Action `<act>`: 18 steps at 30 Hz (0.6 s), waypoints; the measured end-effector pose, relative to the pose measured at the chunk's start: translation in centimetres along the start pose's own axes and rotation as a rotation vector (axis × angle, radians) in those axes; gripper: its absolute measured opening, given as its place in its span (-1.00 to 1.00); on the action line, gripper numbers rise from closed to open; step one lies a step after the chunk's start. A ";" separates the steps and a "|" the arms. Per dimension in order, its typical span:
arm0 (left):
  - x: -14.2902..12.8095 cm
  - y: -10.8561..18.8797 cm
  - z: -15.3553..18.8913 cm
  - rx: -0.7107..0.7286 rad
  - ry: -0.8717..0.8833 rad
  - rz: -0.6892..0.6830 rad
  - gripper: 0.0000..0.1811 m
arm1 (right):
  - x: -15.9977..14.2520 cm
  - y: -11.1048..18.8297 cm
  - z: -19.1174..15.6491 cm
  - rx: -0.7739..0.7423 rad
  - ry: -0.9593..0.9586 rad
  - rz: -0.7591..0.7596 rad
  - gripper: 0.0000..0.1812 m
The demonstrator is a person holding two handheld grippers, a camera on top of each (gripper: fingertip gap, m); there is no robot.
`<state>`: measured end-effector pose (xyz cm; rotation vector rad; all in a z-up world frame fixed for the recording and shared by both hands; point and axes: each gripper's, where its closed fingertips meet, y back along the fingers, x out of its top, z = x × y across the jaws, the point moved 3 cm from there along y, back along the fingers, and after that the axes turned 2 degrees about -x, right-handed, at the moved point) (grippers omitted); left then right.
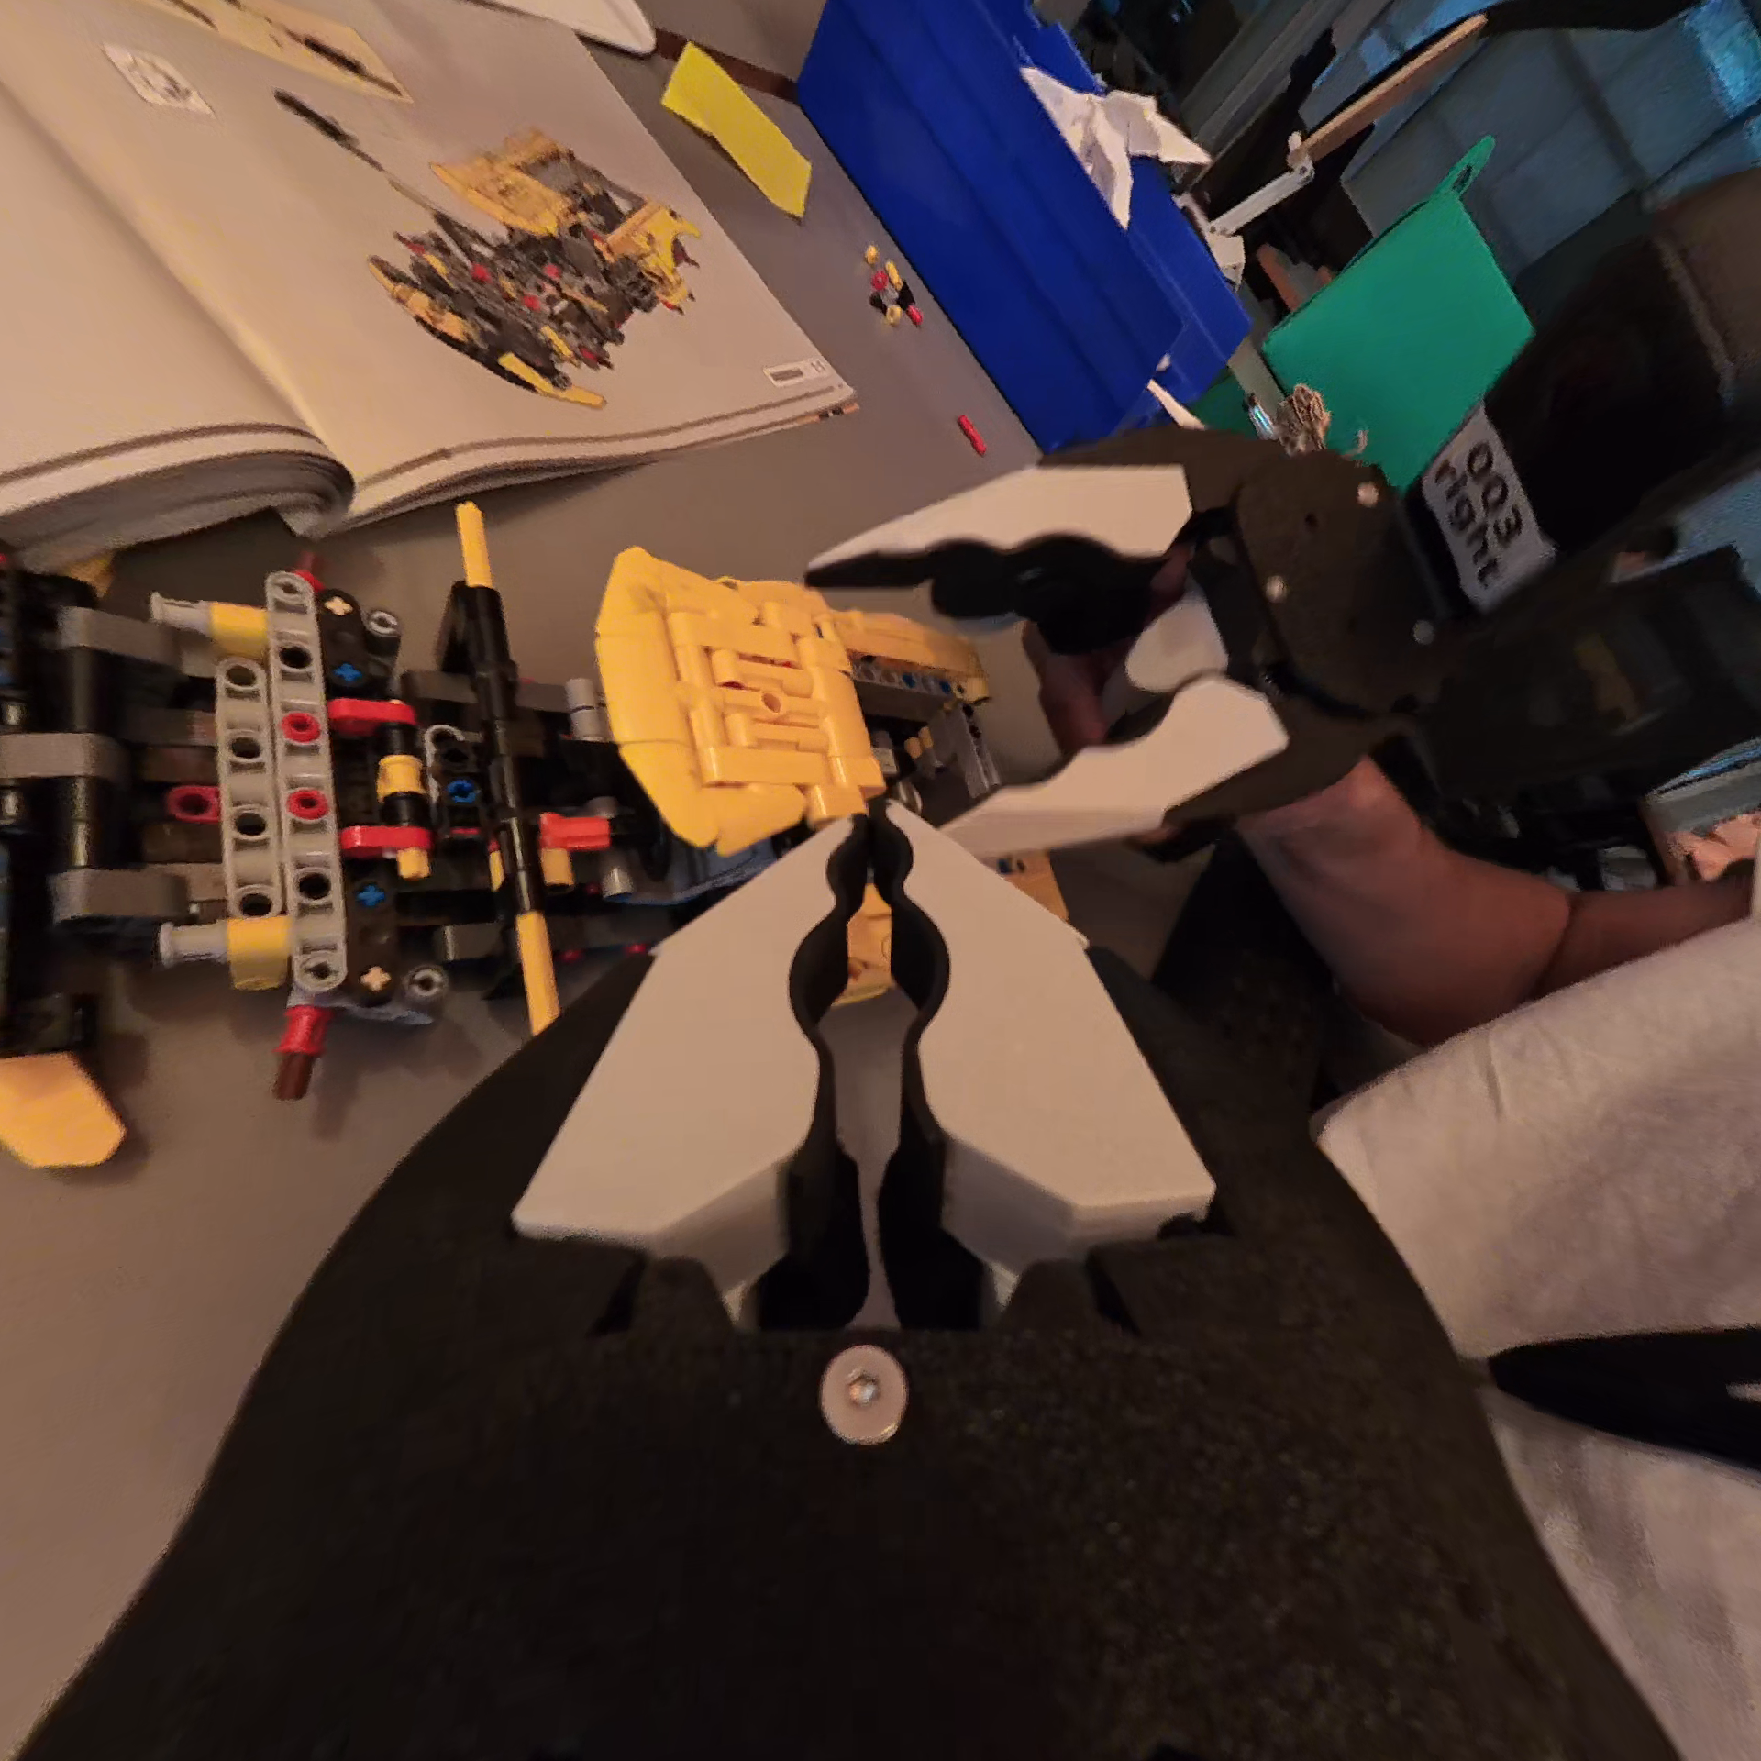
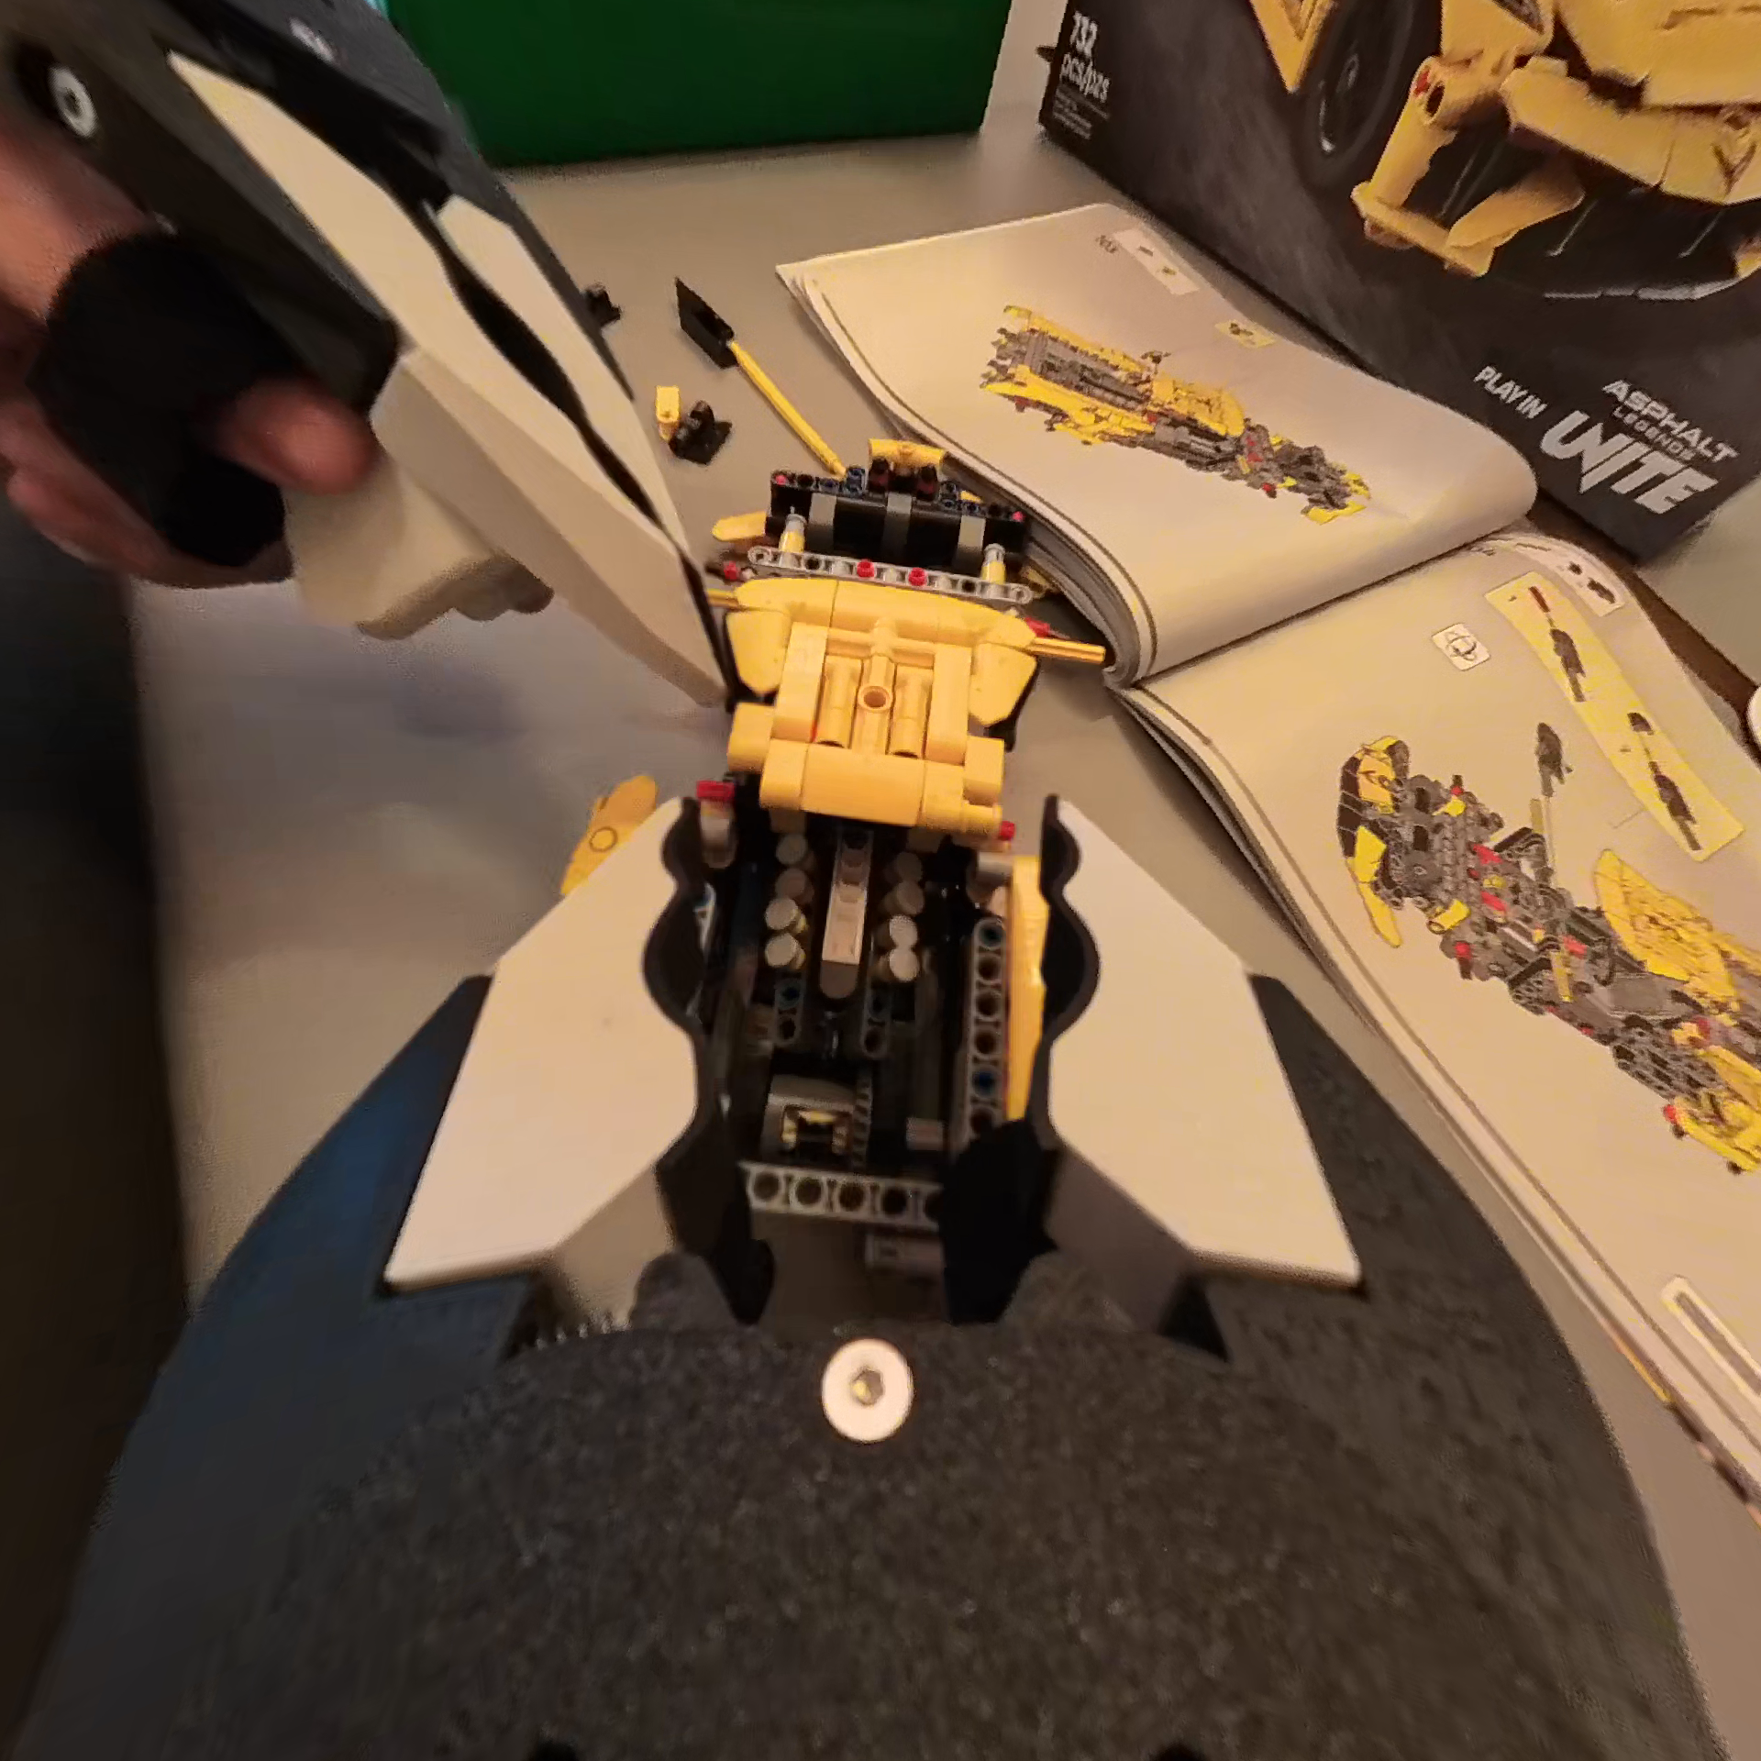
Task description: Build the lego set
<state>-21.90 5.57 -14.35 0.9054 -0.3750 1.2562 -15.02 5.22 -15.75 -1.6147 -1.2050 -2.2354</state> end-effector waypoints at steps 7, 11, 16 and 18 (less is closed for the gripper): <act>-2.7 0.6 1.8 0.114 -0.405 -0.099 -0.84 | -0.9 3.2 -2.2 0.214 -0.183 -0.043 -0.42; -2.6 1.2 1.3 0.119 -0.340 -0.084 -0.84 | -0.7 1.9 -4.0 0.088 -0.095 -0.095 -0.55; -3.2 1.5 1.4 0.142 -0.307 -0.059 -0.84 | -0.9 1.5 -4.5 0.032 -0.068 -0.115 -0.70; -3.4 1.5 1.7 0.129 -0.303 -0.050 -0.84 | -1.5 1.2 -4.5 0.018 -0.054 -0.146 -0.77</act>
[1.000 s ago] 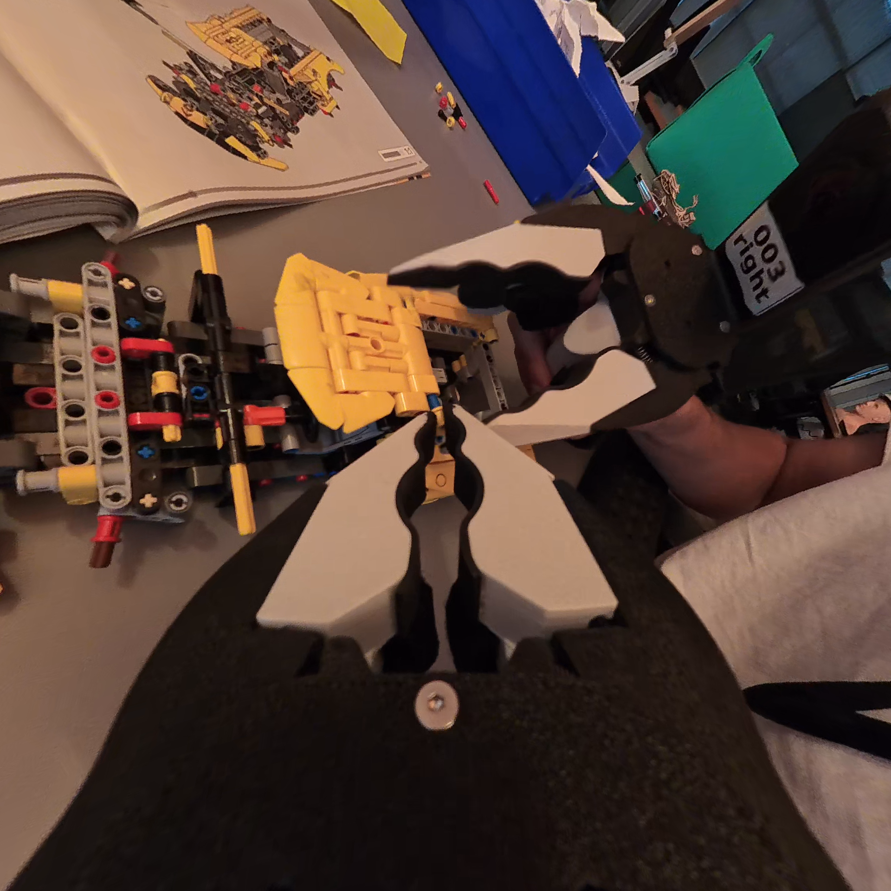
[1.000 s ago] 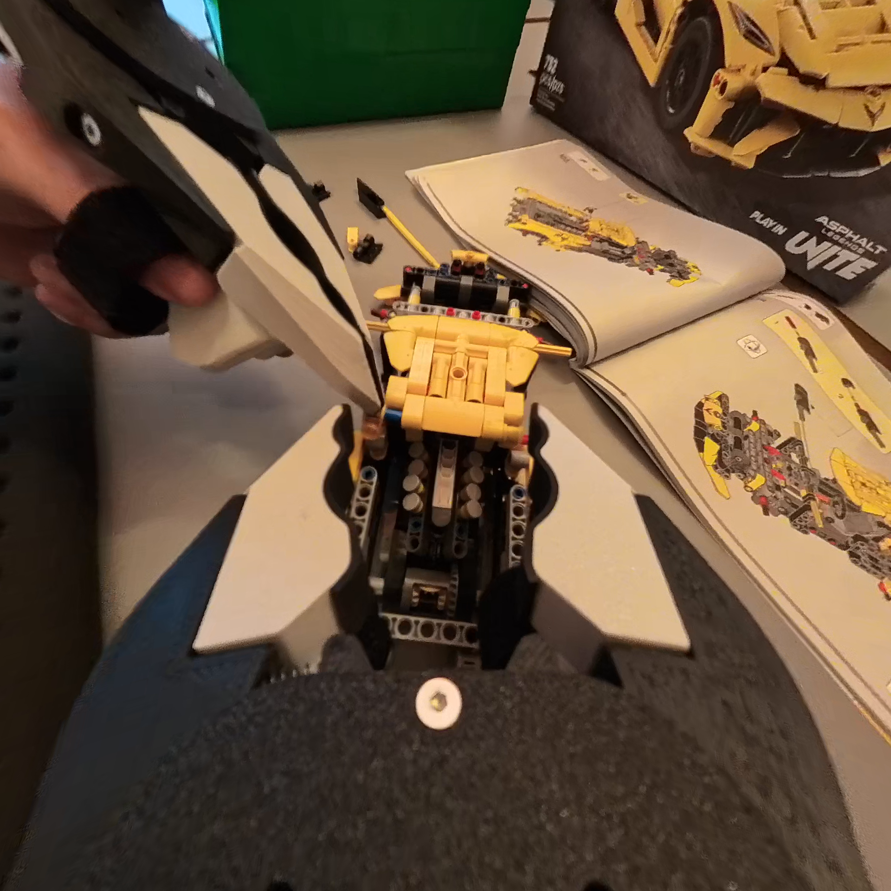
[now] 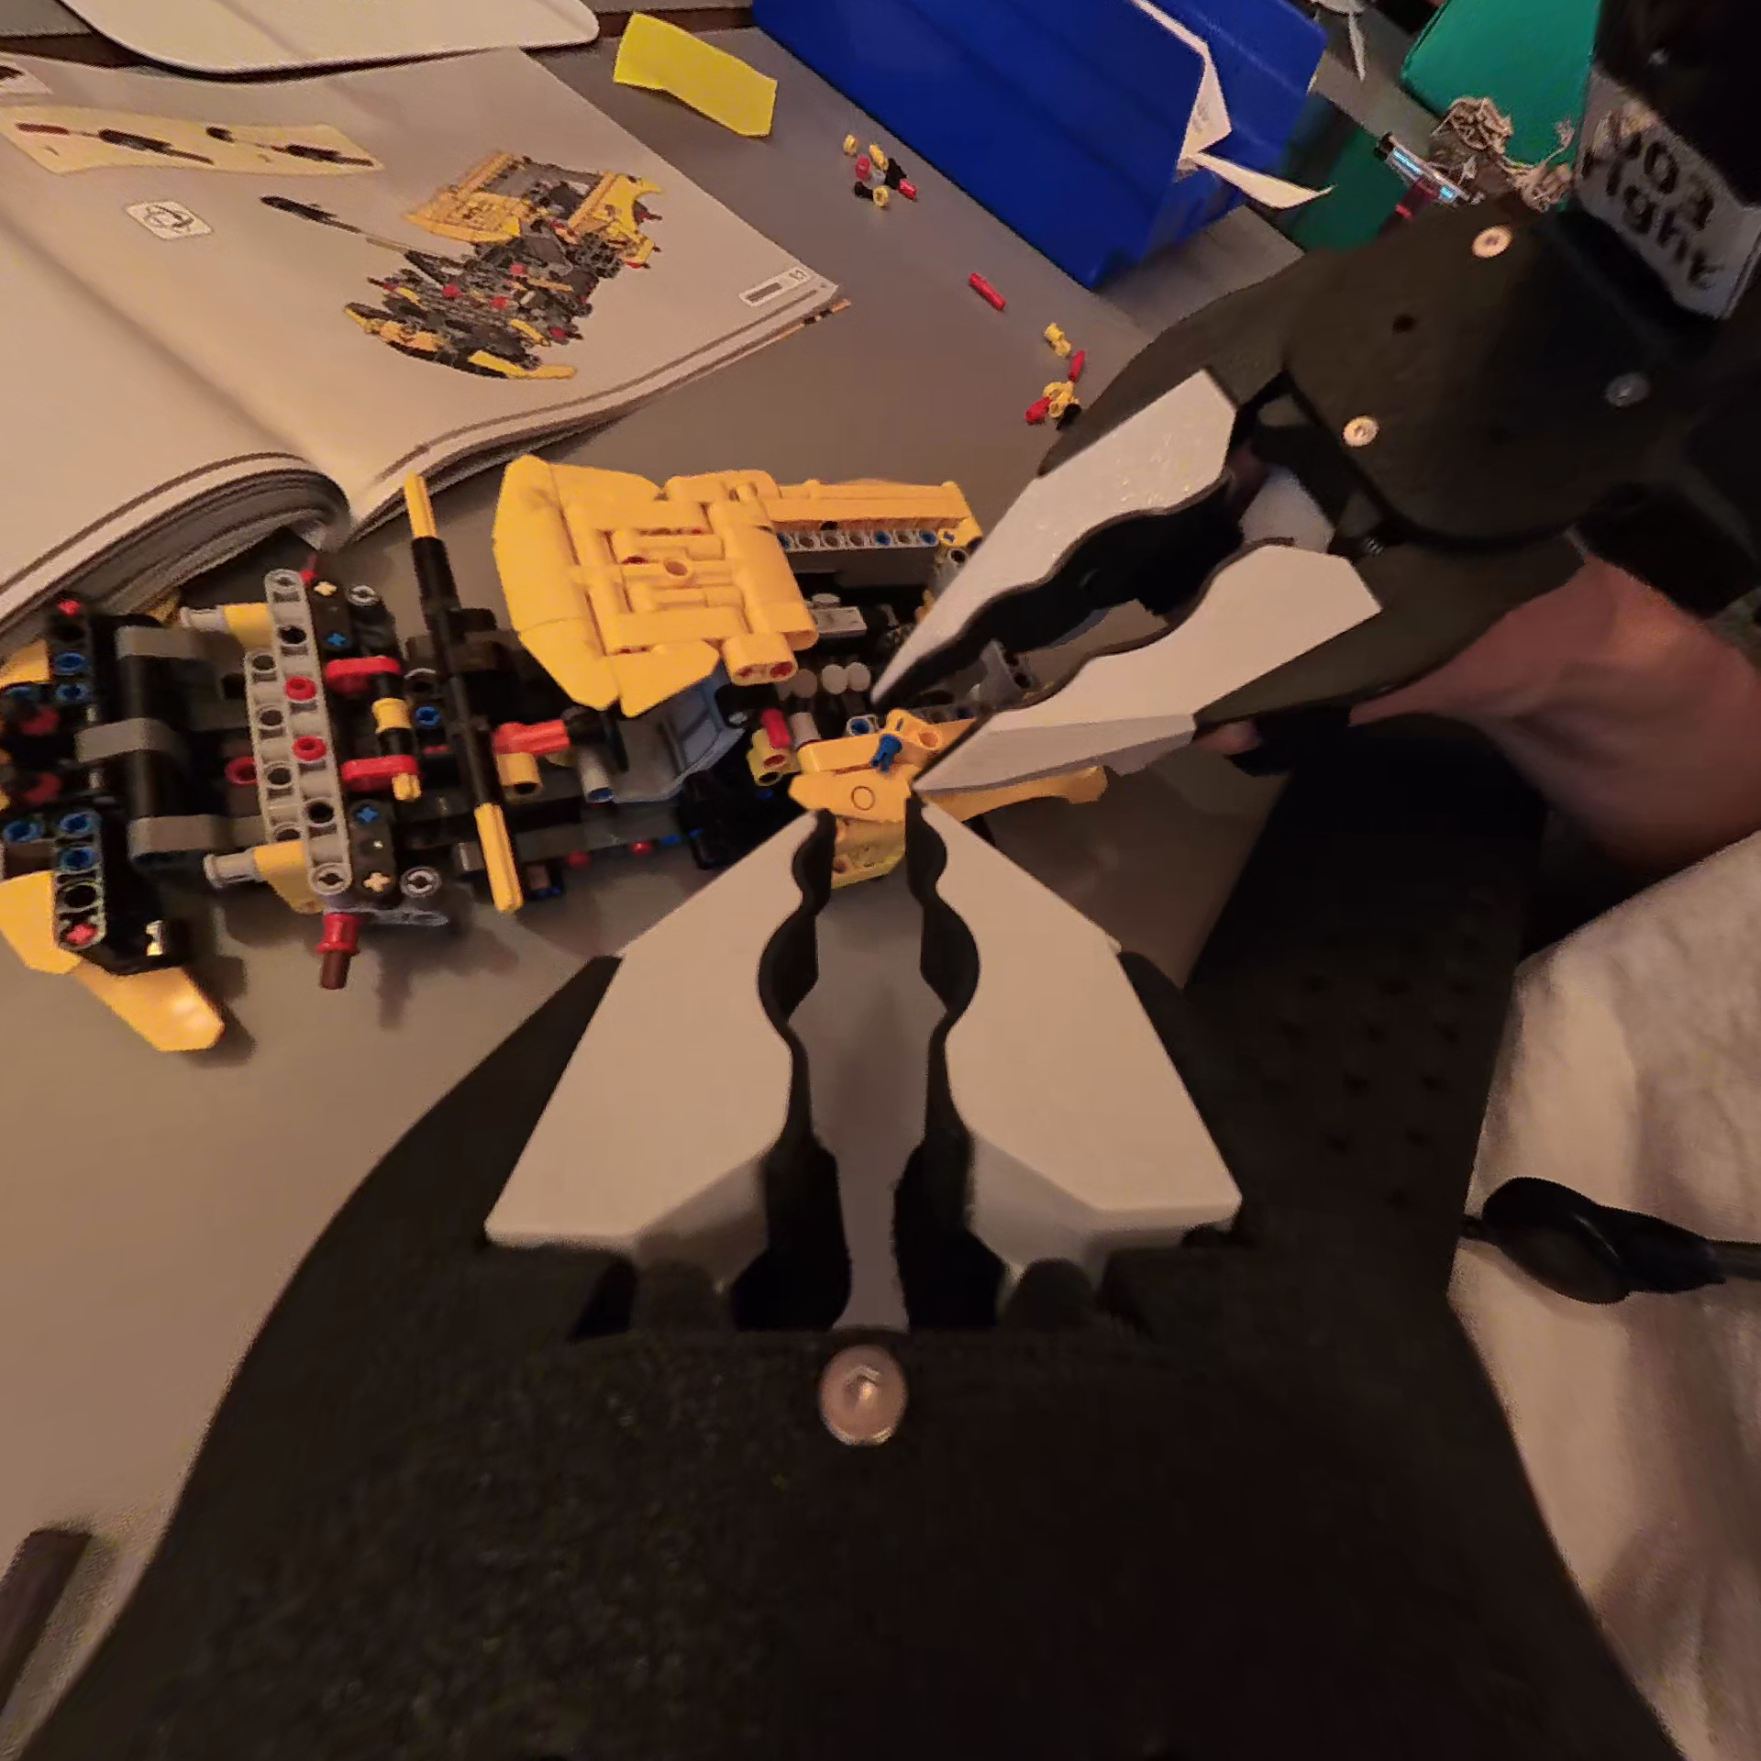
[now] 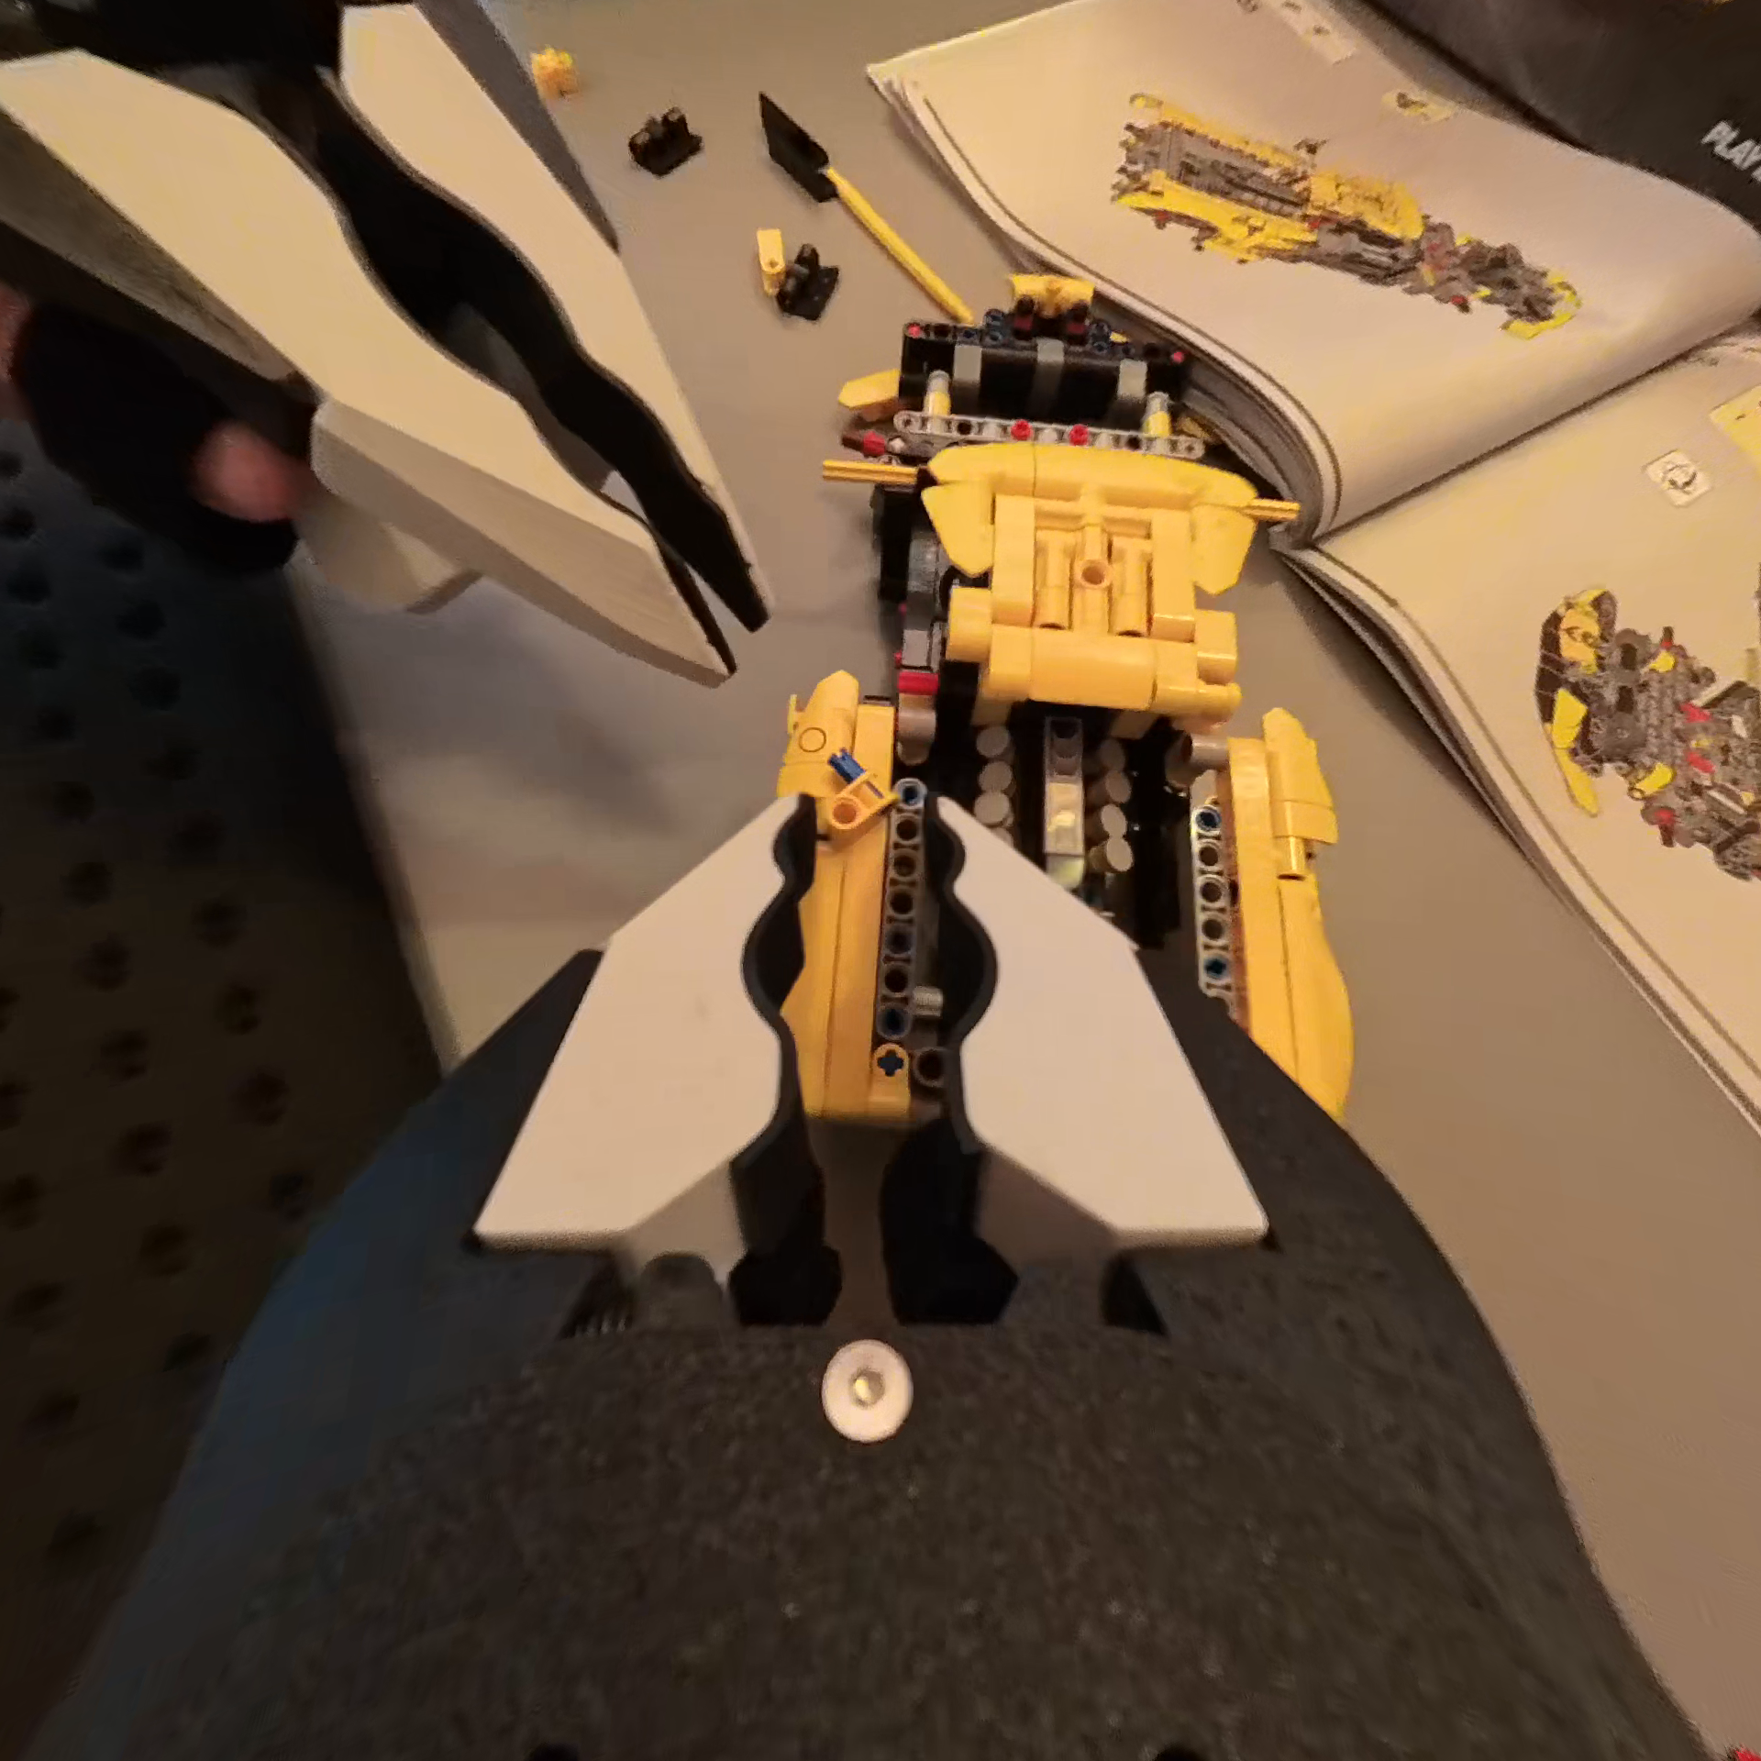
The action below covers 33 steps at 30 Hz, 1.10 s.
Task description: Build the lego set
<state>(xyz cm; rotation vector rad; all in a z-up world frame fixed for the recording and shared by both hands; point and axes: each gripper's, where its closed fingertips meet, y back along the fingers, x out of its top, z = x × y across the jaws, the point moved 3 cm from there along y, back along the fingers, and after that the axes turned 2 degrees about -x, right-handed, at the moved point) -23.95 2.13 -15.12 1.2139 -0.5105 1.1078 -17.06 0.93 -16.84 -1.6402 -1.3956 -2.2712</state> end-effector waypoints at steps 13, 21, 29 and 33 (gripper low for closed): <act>4.4 3.6 4.0 -0.047 -0.249 0.536 -0.69 | 7.0 6.0 -2.0 1.003 -0.786 0.531 -0.94; 5.0 5.2 6.5 -0.012 -0.495 0.560 -0.81 | 7.5 5.6 -4.2 1.270 -0.875 0.475 -0.94; 4.2 6.6 8.7 -0.378 -0.325 0.574 -0.85 | 7.0 7.0 -6.6 1.634 -0.892 0.331 -0.94; 4.5 7.1 9.3 -0.546 -0.193 0.643 -0.91 | 7.3 7.7 -7.3 1.753 -0.864 0.337 -0.94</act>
